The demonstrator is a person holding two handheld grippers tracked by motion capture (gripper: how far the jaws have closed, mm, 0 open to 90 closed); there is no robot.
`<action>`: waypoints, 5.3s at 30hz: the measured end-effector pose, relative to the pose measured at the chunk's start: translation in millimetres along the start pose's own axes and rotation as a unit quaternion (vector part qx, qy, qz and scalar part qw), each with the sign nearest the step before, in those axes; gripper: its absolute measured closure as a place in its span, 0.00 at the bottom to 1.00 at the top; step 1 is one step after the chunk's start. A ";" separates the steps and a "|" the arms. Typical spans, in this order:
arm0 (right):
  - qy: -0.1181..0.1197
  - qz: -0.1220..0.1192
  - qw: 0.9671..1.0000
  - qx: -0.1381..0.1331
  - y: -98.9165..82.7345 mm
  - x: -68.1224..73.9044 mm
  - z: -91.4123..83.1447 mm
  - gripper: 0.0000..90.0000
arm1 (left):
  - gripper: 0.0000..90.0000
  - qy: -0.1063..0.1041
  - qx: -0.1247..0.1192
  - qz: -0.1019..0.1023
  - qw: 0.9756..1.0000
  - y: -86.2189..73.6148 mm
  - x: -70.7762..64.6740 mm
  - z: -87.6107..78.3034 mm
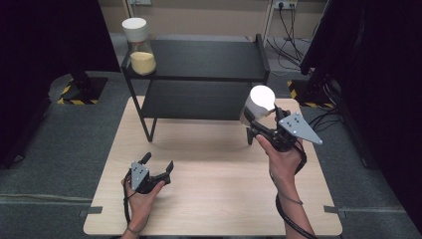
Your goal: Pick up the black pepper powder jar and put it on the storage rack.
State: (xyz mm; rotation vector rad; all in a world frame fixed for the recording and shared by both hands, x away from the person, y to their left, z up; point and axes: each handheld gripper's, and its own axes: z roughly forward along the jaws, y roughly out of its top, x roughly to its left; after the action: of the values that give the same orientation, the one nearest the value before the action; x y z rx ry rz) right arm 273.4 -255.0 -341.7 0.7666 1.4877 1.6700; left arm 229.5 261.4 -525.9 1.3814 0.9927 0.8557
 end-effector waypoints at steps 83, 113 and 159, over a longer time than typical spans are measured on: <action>-0.016 0.007 1.000 -0.025 42.7 -1.9 44.4 0.34 | 0.09 -0.002 0.001 0.005 1.000 0.2 -0.7 0.1; -0.024 0.016 0.999 -0.035 62.8 -4.5 62.3 0.34 | 0.09 -0.002 0.001 0.005 1.000 0.2 -0.7 0.1; -0.055 0.024 0.998 0.001 84.5 -16.6 120.5 0.34 | 0.09 -0.005 0.001 0.008 1.000 0.3 -0.6 0.4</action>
State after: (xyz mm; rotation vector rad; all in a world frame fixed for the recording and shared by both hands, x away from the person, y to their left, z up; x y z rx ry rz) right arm 370.4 -207.5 -240.2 0.8874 1.4056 1.6348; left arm 229.7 260.7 -525.6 1.3955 0.9773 0.8587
